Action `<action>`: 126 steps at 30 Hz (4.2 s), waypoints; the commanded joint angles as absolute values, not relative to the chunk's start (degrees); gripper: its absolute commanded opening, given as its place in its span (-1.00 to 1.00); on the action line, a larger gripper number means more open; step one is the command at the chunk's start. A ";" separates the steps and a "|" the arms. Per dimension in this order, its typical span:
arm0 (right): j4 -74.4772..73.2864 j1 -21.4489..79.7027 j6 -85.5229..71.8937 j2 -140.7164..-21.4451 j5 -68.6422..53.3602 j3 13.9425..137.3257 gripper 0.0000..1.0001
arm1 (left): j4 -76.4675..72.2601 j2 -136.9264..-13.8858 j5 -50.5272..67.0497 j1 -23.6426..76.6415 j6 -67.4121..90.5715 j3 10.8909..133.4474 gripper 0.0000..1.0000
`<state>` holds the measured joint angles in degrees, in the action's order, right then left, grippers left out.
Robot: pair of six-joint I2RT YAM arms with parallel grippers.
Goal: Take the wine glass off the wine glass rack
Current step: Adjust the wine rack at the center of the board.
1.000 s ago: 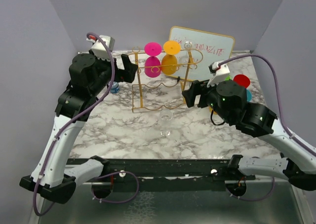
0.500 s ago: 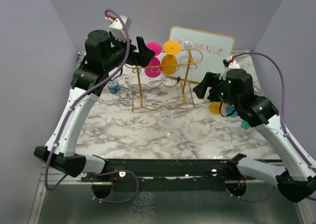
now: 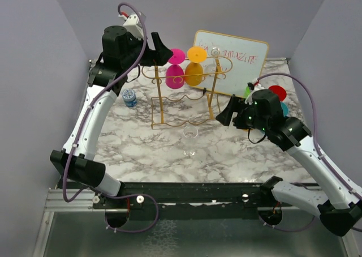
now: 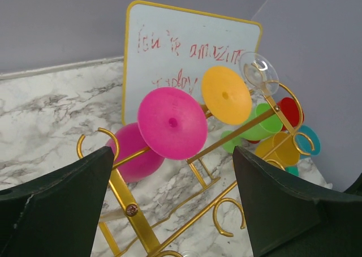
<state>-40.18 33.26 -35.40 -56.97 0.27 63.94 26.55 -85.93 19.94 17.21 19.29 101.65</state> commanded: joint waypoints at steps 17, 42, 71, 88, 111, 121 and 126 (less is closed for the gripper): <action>-36.30 33.01 -36.91 -58.74 -5.46 62.07 0.61 | 26.21 -93.02 25.87 15.97 19.33 106.88 0.58; -33.68 21.32 -39.70 -76.30 -10.01 88.19 0.83 | 32.02 -79.99 31.35 5.72 9.66 96.25 0.97; -43.44 19.25 -32.22 -97.48 -21.12 114.00 1.00 | 30.76 -80.34 51.76 5.63 9.49 93.53 0.68; -37.68 19.28 -34.37 -92.71 -26.86 103.43 1.00 | 30.76 -73.22 52.63 5.72 12.08 85.29 0.68; -33.38 22.05 -34.64 -90.27 -32.39 96.62 1.00 | 34.65 -66.82 45.80 5.72 10.55 83.87 0.67; -32.78 25.91 -34.64 -94.26 -32.27 99.86 1.00 | 40.96 -65.35 36.65 5.72 6.29 87.67 0.68; -32.54 27.05 -34.69 -95.72 -32.18 100.91 1.00 | 43.33 -64.95 33.89 5.72 4.43 88.30 0.70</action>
